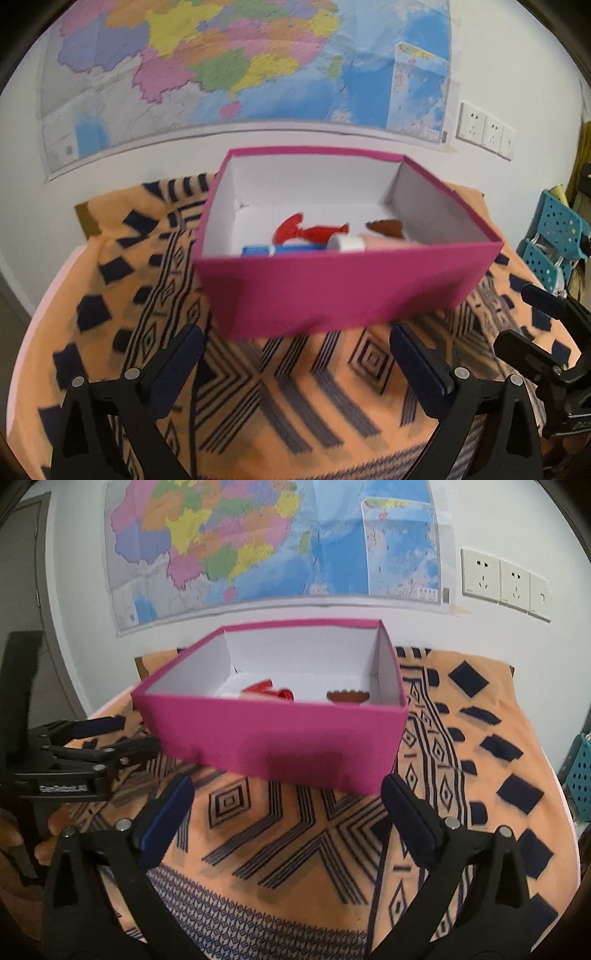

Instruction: Organize rigid objects

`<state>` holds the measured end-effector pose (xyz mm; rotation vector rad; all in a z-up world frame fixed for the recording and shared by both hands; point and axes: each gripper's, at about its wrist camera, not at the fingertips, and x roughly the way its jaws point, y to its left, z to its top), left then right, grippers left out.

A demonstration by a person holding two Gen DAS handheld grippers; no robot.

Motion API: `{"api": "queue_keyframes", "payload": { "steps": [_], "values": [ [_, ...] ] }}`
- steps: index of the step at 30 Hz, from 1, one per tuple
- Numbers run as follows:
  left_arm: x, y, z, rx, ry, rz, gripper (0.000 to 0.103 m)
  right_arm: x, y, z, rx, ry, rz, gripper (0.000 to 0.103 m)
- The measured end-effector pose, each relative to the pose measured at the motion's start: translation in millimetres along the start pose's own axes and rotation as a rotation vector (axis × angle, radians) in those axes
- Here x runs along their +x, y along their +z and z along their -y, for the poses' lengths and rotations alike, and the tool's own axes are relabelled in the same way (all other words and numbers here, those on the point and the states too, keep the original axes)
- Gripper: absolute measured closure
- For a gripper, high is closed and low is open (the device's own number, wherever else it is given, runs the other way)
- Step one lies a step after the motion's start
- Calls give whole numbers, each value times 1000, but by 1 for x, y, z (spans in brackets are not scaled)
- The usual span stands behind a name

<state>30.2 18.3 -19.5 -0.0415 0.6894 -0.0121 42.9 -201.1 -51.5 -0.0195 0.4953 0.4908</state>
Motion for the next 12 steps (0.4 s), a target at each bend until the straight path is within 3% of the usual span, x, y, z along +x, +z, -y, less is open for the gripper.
{"api": "queue_keyframes", "payload": {
  "steps": [12],
  "values": [
    [19,-35,-13,-34,50,-114,1,23,-17,-6,14,-37,-90,2]
  ]
}}
